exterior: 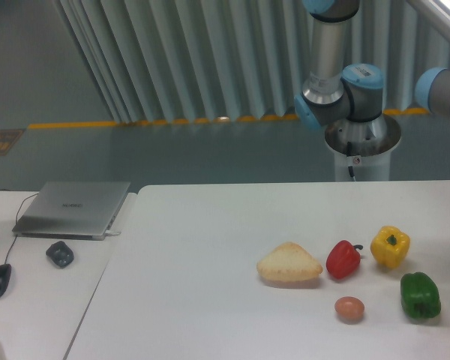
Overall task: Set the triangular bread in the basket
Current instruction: 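Move the gripper past the yellow pepper toward the triangular bread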
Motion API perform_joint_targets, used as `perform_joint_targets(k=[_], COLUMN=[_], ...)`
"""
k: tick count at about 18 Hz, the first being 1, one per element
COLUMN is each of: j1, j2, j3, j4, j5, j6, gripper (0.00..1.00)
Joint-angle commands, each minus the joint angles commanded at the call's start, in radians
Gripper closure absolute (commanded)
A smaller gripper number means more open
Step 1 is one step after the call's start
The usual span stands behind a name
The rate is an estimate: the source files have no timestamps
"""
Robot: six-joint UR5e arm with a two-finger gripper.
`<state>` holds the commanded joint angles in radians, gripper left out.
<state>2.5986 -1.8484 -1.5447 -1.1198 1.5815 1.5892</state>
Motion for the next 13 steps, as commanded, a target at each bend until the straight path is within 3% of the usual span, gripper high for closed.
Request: perform_joint_targets(k=[4,6,8,13], j1=[-0.003,-0.015,-0.006,-0.026], j2=[0.005,0.006,0.008,0.031], j3=[-0.006,-0.009,-0.029,-0.055], j4=[-0.011,-0.008,0.001,-0.002], j5=[-0.002,-0.012,-0.138,-0.113], j6=[-0.006,-0.093,-0.160,-0.240], gripper=[0.00,0.00,0.00,0.00])
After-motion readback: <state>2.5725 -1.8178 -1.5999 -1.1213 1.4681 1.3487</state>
